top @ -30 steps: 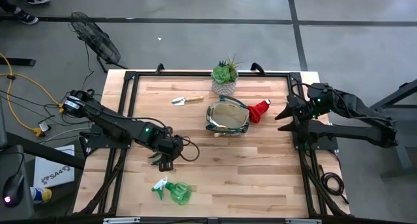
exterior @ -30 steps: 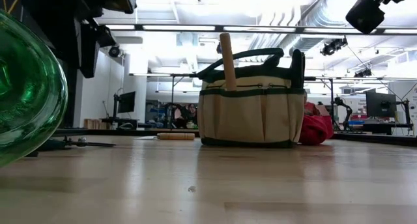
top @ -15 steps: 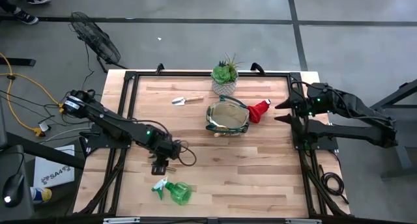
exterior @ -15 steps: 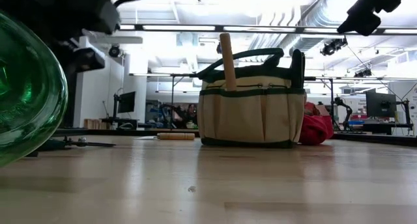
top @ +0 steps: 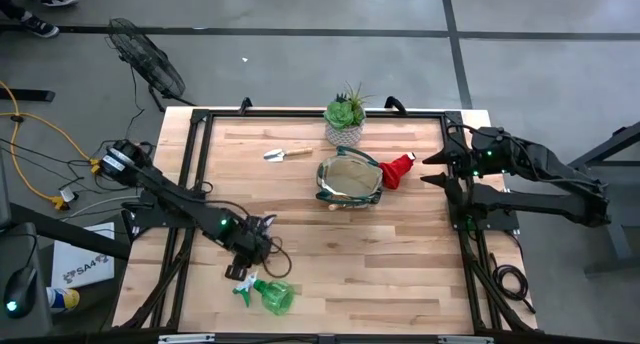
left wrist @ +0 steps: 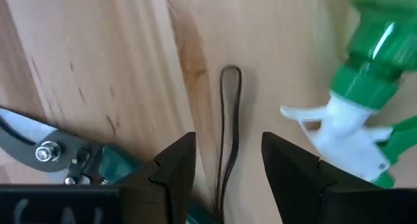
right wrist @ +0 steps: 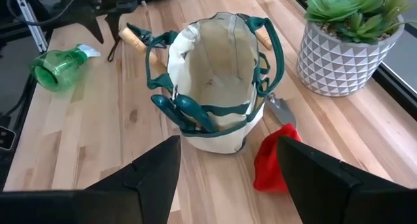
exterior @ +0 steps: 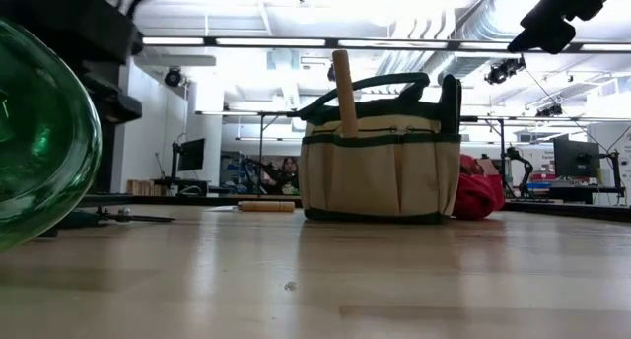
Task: Pick & Place Garden tools in Gardening bag
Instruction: Put the green shear scissors into the brown gardening bag
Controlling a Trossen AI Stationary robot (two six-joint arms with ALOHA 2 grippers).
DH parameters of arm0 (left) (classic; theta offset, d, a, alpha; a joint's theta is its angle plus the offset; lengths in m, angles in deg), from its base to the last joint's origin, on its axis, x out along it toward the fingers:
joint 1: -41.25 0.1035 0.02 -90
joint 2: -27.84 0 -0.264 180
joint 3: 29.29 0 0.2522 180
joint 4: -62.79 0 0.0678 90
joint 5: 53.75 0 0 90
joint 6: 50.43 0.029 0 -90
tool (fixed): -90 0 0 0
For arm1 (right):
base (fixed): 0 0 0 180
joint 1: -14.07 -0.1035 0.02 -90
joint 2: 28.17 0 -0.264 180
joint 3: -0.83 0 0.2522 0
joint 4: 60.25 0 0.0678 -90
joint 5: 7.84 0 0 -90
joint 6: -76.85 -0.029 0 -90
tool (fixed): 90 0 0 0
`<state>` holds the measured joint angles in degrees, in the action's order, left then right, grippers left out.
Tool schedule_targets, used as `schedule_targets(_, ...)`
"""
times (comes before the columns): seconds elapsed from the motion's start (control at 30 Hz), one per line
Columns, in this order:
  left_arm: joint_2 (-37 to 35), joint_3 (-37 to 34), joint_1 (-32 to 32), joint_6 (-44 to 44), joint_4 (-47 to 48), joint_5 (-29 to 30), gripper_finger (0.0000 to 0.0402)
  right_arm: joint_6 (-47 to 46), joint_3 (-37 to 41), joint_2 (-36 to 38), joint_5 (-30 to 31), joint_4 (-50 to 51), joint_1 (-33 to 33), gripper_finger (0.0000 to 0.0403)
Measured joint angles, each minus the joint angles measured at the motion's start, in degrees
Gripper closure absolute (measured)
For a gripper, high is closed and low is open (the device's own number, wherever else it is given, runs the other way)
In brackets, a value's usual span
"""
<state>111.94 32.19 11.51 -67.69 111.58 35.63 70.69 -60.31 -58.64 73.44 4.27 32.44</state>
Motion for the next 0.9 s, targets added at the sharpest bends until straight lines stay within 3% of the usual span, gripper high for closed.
schedule_targets(0.57, 6.5, 0.0, -3.7, 3.9, -7.0, 7.7, 0.0232, 0.0, 0.0, 0.0, -0.2, -0.1, 0.0, 0.0159)
schedule_targets(0.9, 8.8, 0.1, -3.6, 5.2, -9.2, 6.8, 0.0234, 0.0, 0.0, 0.0, -0.2, -0.4, 0.0, 0.0159)
